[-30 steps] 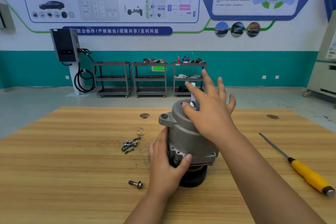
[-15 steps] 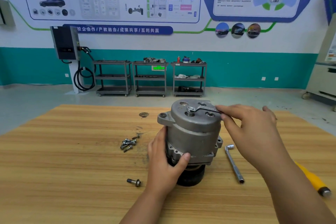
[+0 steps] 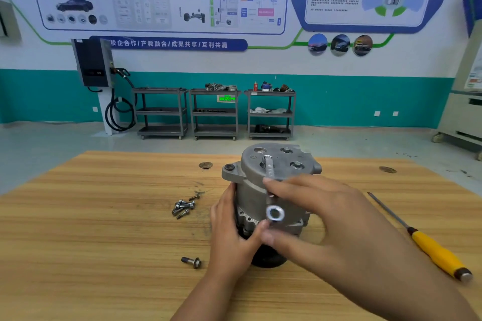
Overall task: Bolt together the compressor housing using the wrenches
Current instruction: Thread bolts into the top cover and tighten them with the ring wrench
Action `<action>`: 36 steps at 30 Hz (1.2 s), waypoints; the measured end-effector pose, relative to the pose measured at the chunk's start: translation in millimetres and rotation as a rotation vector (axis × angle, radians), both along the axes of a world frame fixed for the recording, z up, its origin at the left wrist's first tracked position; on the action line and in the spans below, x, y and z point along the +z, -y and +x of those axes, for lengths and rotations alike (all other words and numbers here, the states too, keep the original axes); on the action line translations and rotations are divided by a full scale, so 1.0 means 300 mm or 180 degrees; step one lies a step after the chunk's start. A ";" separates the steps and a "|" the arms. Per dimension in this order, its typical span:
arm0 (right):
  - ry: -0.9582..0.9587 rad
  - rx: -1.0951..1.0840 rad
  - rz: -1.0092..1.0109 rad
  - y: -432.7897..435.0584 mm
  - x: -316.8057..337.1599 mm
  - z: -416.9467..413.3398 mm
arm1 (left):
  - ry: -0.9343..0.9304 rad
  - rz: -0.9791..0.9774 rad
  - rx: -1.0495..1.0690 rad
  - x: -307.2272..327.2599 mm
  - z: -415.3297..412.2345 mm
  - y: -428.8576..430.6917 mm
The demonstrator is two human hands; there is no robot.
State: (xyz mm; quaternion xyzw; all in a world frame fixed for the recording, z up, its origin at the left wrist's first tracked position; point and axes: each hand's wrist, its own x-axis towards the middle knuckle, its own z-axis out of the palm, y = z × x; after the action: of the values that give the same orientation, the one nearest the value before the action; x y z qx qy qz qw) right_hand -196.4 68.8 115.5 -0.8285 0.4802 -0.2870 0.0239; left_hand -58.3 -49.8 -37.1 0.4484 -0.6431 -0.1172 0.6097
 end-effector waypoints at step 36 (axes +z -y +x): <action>-0.0570 -0.1274 -0.0303 0.190 0.016 -0.062 | 0.0231 0.0080 -0.0051 0.012 0.004 -0.017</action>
State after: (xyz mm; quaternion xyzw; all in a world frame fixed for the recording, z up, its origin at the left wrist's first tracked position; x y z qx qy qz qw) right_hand -214.9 11.7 120.3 -0.7391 0.6211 -0.2336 -0.1154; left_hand -57.1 -44.7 -33.6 0.4547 -0.6668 -0.1138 0.5794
